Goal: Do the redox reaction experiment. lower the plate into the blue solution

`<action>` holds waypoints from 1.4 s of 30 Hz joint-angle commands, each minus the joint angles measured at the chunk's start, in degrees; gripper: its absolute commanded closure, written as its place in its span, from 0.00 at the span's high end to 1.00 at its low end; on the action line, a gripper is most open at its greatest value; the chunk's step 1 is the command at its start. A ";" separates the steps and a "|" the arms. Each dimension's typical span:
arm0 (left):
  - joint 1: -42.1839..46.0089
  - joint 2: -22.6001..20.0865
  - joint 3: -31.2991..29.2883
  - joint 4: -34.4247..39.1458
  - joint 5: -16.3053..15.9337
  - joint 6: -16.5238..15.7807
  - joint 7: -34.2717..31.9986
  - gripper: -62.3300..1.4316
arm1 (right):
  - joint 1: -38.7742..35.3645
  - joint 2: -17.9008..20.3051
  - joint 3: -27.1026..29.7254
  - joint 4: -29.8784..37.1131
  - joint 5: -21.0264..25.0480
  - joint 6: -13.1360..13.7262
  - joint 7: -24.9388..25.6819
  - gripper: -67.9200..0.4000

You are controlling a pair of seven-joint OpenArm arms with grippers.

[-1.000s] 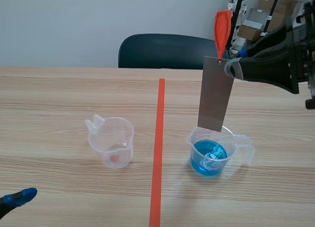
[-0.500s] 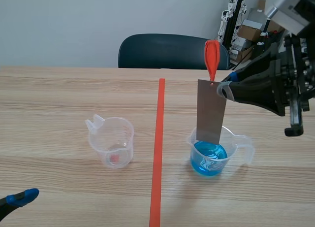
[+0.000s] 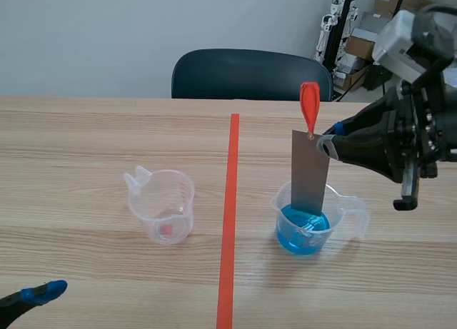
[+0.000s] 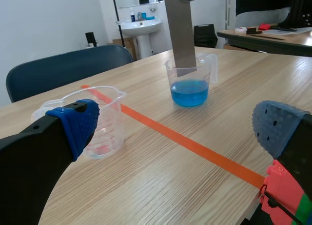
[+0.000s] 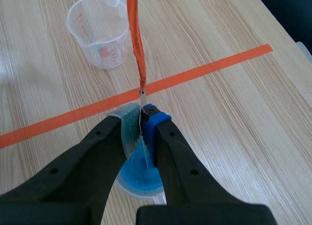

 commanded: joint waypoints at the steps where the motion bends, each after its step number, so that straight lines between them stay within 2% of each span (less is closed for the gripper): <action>1: 0.15 -0.04 -0.22 0.26 0.44 -0.09 -0.96 1.00 | 0.63 -0.59 0.68 -0.44 -0.66 0.68 1.44 0.01; 12: 0.17 -0.04 -0.22 0.26 0.39 -0.09 -0.94 1.00 | 0.61 -4.15 0.35 -4.20 -6.69 0.68 5.46 0.01; 21: 0.17 -0.04 -0.22 0.26 0.39 -0.09 -0.96 1.00 | -1.77 -6.60 0.26 -5.31 -13.38 0.68 9.66 0.01; 27: 0.17 -0.04 -0.22 0.26 0.39 -0.09 -0.96 1.00 | -2.82 -7.54 0.20 -5.33 -15.65 0.68 10.97 0.01; 42: 0.17 -0.04 -0.22 0.26 0.39 -0.09 -0.96 1.00 | -5.73 -7.58 0.20 -7.02 -21.62 0.68 18.18 0.01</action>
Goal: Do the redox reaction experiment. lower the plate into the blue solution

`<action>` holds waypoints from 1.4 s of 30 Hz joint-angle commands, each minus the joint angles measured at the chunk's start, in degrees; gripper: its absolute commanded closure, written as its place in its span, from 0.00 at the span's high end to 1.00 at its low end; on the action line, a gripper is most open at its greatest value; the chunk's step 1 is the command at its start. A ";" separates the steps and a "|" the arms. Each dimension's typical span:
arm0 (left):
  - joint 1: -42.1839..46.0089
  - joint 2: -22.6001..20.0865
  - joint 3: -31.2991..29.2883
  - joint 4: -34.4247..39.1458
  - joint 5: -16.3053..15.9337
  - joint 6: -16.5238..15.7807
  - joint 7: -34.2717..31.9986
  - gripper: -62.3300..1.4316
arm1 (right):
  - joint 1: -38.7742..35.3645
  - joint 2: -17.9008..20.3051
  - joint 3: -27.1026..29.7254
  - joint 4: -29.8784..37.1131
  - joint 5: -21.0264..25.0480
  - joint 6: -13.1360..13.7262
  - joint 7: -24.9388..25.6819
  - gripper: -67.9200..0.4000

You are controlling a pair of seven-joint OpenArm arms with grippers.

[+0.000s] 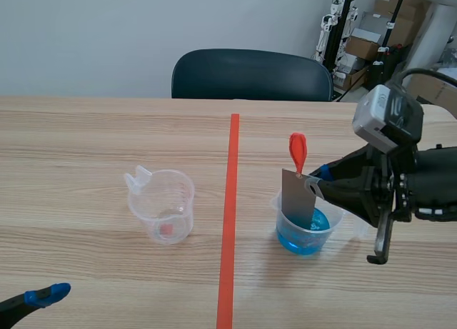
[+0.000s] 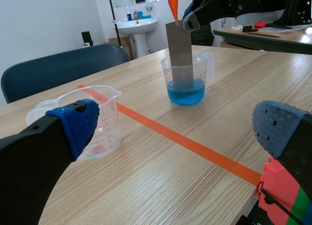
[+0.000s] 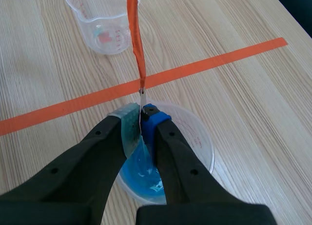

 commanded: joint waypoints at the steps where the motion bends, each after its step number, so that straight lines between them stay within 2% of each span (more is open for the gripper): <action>1: 0.17 -0.04 -0.22 0.26 -0.39 -0.09 -0.96 1.00 | 0.24 0.17 0.33 -0.61 0.48 0.66 0.96 0.01; 42: 0.17 -0.02 -0.22 0.26 -0.42 -0.11 -1.01 1.00 | -0.09 0.81 0.35 -1.33 -0.42 0.66 2.16 0.01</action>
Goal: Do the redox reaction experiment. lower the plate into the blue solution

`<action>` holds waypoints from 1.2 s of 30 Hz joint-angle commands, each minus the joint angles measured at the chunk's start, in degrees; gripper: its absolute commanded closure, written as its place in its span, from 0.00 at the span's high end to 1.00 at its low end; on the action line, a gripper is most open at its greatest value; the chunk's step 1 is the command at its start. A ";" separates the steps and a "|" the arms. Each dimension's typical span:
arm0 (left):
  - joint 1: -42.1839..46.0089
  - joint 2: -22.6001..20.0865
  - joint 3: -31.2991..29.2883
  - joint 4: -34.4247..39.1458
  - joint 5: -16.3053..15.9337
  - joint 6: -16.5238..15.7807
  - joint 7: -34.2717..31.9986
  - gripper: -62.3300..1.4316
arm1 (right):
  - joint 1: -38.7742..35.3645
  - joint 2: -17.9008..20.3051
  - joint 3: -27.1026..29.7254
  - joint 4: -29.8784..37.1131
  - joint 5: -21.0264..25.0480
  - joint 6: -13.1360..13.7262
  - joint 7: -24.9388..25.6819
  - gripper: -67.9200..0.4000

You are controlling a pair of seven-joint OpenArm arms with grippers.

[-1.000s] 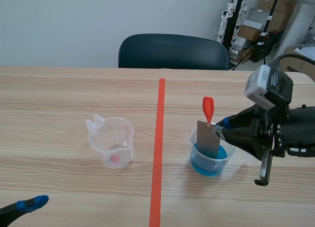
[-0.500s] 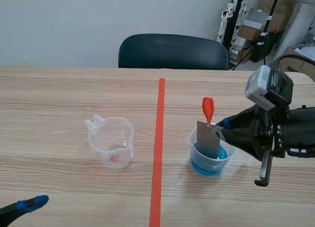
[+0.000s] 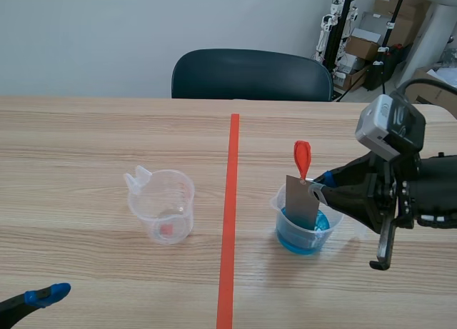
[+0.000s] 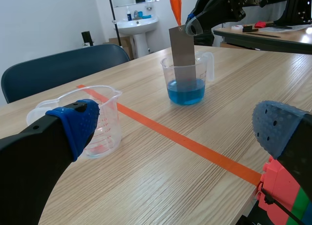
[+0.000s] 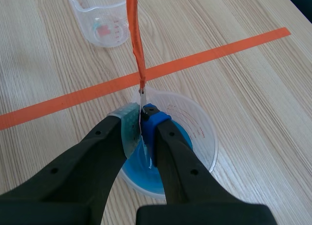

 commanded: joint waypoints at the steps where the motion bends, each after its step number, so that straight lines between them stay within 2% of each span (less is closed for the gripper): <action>1: 0.17 -0.02 -0.22 0.26 -0.42 -0.11 -1.01 1.00 | 0.33 0.96 0.35 0.37 0.39 0.66 1.11 0.01; 5: 0.17 -0.02 -0.22 0.26 -0.42 -0.11 -1.01 1.00 | 0.13 0.96 0.35 0.37 0.39 0.66 1.97 0.01; 15: 0.17 -0.02 -0.22 0.26 -0.42 -0.11 -0.98 1.00 | -2.51 3.37 0.39 0.37 -0.33 0.66 7.96 0.01; 27: 0.17 -0.02 -0.22 0.26 -0.42 -0.11 -0.98 1.00 | -5.22 4.74 0.46 0.28 -6.08 0.66 16.52 0.01; 36: 0.17 -0.02 -0.22 0.26 -0.42 -0.13 -0.98 1.00 | -5.35 4.74 0.48 -2.43 -7.85 0.66 21.46 0.01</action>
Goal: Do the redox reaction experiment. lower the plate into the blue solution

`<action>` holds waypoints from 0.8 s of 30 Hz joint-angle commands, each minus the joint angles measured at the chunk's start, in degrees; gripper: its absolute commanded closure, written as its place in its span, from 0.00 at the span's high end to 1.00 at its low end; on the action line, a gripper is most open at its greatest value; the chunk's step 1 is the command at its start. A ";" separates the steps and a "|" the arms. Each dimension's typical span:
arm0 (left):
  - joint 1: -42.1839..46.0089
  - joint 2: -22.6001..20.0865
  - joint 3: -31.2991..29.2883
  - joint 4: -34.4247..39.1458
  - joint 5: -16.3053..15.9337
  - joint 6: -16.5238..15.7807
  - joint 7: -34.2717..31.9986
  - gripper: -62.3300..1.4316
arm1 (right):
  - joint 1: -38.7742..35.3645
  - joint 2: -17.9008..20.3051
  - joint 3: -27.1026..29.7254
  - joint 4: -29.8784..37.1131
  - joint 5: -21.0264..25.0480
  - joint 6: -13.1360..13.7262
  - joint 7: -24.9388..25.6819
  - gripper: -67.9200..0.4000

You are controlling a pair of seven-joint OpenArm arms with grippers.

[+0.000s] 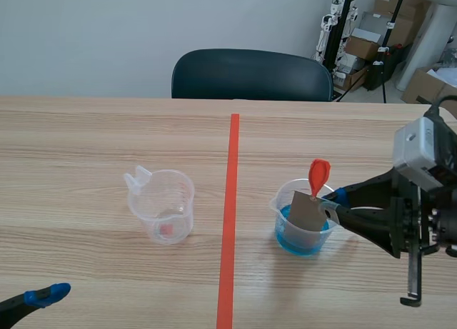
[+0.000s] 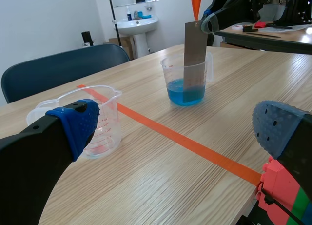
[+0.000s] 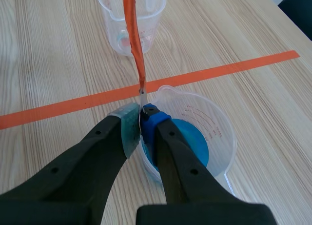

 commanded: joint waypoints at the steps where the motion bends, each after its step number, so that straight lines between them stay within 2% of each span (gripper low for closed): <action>1: 0.17 -0.02 -0.22 0.26 -0.42 -0.13 -0.98 1.00 | 0.37 0.44 0.48 -0.24 0.24 0.70 1.57 0.01; 7: 0.17 -0.02 -0.22 0.26 -0.42 -0.13 -1.01 1.00 | 0.39 0.44 0.50 -0.87 -0.20 0.70 3.34 0.01; 24: 0.17 -0.02 -0.22 0.26 -0.42 -0.13 -0.98 1.00 | 0.39 0.44 1.18 -0.87 -0.17 0.70 4.04 0.01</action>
